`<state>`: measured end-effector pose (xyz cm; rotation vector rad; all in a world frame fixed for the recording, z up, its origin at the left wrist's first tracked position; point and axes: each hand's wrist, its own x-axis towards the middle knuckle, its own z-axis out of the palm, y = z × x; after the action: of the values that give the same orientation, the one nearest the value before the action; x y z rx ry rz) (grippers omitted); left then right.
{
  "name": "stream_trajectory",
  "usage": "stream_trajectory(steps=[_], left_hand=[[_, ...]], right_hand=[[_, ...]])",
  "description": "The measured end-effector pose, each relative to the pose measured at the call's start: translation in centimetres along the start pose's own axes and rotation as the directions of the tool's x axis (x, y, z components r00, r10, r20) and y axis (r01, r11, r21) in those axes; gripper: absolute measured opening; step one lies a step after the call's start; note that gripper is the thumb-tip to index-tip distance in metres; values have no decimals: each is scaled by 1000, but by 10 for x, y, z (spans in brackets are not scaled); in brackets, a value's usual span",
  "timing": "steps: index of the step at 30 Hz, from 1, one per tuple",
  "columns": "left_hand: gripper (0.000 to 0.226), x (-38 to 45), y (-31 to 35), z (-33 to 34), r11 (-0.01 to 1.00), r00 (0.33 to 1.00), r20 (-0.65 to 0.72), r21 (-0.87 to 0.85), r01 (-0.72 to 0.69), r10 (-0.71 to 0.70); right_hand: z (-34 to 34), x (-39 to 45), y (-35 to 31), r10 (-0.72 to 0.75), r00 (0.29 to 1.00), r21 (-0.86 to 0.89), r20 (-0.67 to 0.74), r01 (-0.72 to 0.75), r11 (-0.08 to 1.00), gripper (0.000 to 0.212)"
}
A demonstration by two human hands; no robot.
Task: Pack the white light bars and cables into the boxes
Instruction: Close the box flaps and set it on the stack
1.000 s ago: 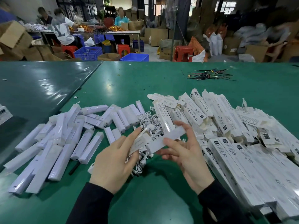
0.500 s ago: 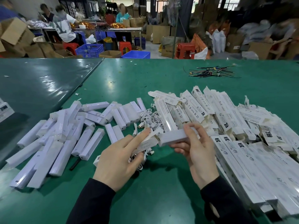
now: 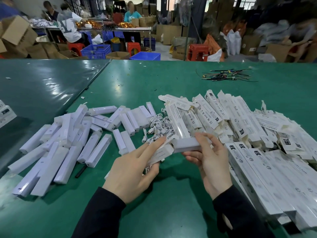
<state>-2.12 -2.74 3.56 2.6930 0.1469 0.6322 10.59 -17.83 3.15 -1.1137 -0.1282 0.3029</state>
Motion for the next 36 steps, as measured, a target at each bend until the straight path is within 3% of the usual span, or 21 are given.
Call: stream_trajectory(steps=[4, 7, 11, 15, 21, 26, 27, 30, 33, 36], left_hand=[[57, -2, 2, 1, 1000, 999, 36, 16, -24, 23], [56, -2, 6, 2, 999, 998, 37, 11, -47, 46], [52, 0, 6, 4, 997, 998, 0, 48, -61, 61], [53, 2, 3, 2, 993, 999, -17, 108, -37, 39], [51, 1, 6, 10, 990, 998, -20, 133, -48, 51], [52, 1, 0, 12, 994, 996, -53, 80, 71, -66], [52, 1, 2, 11, 995, 998, -42, 77, 58, -55], [53, 2, 10, 8, 999, 1000, 11, 48, 7, -7], [54, 1, 9, 7, 997, 1000, -2, 82, -15, 15], [47, 2, 7, 6, 988, 994, -85, 136, 78, -67]], right_hand=[[-4, -1, -2, -40, 999, -152, 35, 45, 987, 10], [-5, -1, -4, -98, 995, -174, 0, 97, 980, 8], [0, -5, -4, -201, 979, -210, -23, 192, 959, 33], [6, -12, -3, -236, 972, -244, 19, 233, 941, 40], [17, -27, 12, -164, 941, -296, 297, 254, 921, 32], [14, -25, 14, -174, 940, -297, 294, 263, 918, 6], [14, -25, 12, -172, 933, -288, 317, 268, 919, 7], [15, -27, 19, -86, 883, -302, 462, 248, 920, 36], [16, -29, 22, 42, 826, -351, 563, 193, 916, 40], [12, -23, 20, 15, 878, -299, 479, 147, 943, 31]])
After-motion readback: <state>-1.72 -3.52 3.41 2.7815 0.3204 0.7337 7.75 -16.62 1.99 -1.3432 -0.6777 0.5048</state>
